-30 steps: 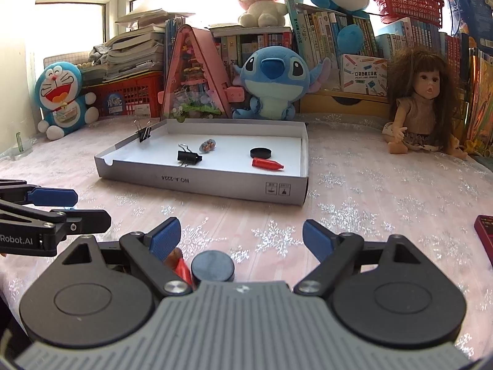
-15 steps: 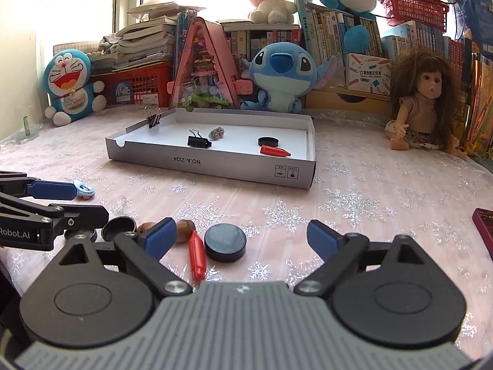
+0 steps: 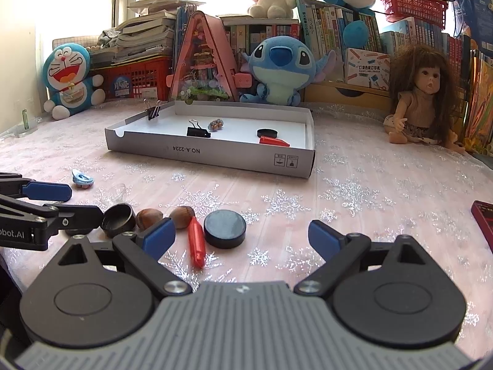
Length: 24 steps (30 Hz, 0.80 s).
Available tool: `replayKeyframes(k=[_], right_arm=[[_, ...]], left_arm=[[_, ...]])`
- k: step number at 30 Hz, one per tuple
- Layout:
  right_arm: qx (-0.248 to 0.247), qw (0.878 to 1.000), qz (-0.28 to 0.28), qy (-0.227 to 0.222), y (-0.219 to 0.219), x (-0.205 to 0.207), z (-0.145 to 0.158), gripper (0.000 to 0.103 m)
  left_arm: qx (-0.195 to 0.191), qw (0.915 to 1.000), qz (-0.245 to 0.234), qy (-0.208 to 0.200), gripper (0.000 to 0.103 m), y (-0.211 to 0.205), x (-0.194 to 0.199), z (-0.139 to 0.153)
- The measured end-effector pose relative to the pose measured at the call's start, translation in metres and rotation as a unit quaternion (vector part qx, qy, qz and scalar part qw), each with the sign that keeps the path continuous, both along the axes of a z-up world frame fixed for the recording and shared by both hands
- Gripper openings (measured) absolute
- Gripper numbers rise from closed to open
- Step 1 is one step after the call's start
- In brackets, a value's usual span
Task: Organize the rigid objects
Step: 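Move both tools back toward the black lids and crayon on the cloth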
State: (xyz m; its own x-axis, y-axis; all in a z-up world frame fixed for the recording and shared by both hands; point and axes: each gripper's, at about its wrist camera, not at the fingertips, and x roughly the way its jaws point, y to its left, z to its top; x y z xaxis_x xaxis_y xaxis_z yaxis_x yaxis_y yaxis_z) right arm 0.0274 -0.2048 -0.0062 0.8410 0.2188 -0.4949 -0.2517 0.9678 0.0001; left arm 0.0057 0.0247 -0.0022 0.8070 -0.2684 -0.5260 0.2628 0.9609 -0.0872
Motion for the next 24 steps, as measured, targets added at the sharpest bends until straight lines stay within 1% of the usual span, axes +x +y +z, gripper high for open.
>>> replayKeyframes(k=[4,10,12,14,16,17,19,22,23,24], right_arm=[[0.0,1.0,0.001,0.004,0.0,-0.002,-0.003,0.098],[-0.003,1.0,0.01,0.011,0.002,-0.007,-0.007,0.098],[-0.003,1.0,0.015,0.01,0.004,-0.01,-0.007,0.097],[-0.002,1.0,0.023,0.007,0.005,-0.012,-0.006,0.096],[0.005,0.999,0.037,0.01,0.007,-0.015,-0.005,0.087],[0.011,0.999,0.047,0.014,0.007,-0.016,-0.004,0.084],[0.02,0.998,0.065,0.018,0.01,-0.019,-0.002,0.078],[0.013,0.996,0.086,0.013,0.018,-0.024,0.001,0.071],[0.011,0.996,0.091,0.012,0.019,-0.025,0.002,0.069],[0.009,0.995,0.095,0.012,0.021,-0.025,0.002,0.063]], left_arm=[[0.005,0.9999,-0.008,-0.005,0.071,-0.002,-0.005,-0.001],[0.023,0.9994,-0.022,-0.01,0.067,-0.008,-0.014,-0.004],[0.025,0.9994,-0.023,-0.011,0.063,-0.008,-0.016,-0.005],[0.024,0.9994,-0.023,-0.012,0.054,-0.008,-0.018,-0.005],[0.023,0.9994,-0.024,-0.011,0.048,-0.008,-0.019,-0.006],[0.022,0.9994,-0.026,-0.012,0.043,-0.008,-0.02,-0.006],[0.018,0.9993,-0.031,-0.012,0.037,-0.009,-0.021,-0.006],[0.016,0.9992,-0.035,-0.013,0.03,-0.01,-0.023,-0.007],[0.015,0.9991,-0.036,-0.013,0.03,-0.01,-0.023,-0.006],[0.014,0.9991,-0.037,-0.013,0.03,-0.01,-0.024,-0.006]])
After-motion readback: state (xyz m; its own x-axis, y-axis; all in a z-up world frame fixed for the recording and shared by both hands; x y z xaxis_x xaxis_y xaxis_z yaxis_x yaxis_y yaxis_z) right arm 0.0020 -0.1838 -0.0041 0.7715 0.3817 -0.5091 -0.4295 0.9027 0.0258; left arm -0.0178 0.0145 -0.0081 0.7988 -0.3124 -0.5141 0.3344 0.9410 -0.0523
